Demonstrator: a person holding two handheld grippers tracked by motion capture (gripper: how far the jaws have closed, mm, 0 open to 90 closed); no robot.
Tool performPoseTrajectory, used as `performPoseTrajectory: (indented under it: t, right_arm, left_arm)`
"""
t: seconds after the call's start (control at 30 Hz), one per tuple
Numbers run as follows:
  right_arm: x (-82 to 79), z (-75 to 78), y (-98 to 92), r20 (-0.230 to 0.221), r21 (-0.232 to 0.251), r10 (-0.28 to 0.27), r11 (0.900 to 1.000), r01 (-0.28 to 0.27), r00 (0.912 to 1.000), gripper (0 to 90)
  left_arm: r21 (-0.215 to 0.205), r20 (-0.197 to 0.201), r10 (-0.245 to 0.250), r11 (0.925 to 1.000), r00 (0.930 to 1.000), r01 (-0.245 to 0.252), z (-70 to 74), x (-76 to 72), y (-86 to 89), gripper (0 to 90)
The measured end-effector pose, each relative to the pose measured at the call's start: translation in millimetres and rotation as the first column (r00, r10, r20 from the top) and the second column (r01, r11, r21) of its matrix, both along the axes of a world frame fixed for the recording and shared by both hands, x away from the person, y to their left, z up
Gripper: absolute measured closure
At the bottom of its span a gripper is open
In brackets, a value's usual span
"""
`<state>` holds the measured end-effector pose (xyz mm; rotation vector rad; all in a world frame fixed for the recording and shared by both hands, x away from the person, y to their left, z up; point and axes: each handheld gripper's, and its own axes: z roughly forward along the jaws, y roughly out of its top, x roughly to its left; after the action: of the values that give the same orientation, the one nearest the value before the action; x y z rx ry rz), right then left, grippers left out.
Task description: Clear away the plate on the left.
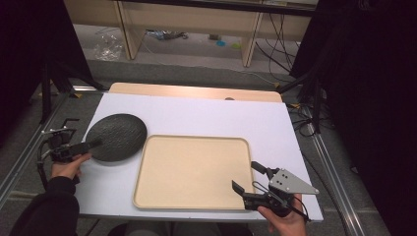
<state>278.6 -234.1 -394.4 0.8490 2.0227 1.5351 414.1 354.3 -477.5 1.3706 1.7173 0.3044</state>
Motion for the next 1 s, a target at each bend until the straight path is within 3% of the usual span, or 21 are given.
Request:
performPoseTrajectory:
  t: [0.27,0.47,0.77,0.83,0.97,1.0]
  right_arm:
    - [0.2,-0.3,0.5,0.002,0.002,0.002,1.0,-0.002,1.0,17.1]
    - [0.3,-0.6,0.7,-0.001,-0.001,0.006,1.0,-0.006,1.0,17.5]
    - [0.6,-1.4,2.0,0.003,0.01,0.007,1.0,-0.007,1.0,17.7]
    - [0.6,-1.2,1.7,0.002,0.008,0.007,1.0,-0.007,1.0,17.7]
    - [0.7,-1.6,1.9,0.002,0.009,0.009,1.0,-0.009,1.0,17.7]
    - [-1.1,0.5,0.0,-0.017,-0.024,0.005,1.0,-0.006,0.9998,17.8]
  left_arm:
    - [-0.017,-0.016,0.025,0.9995,0.9996,-0.025,-5.7,2.6,4.1,21.6]
    - [-0.063,-0.027,0.038,0.9972,0.9989,-0.04,-9.1,6.1,6.7,22.0]
    - [-0.093,-0.043,0.056,0.9939,0.9975,-0.06,-14.9,10.8,8.5,22.6]
    - [-0.132,-0.049,0.061,0.989,0.997,-0.067,-16.5,12.5,6.9,22.7]
    - [-0.143,-0.057,0.066,0.987,0.9962,-0.074,-18.2,13.6,5.0,23.0]
    - [-0.168,-0.056,0.076,0.9821,0.9955,-0.085,-20.5,14.4,3.2,23.0]
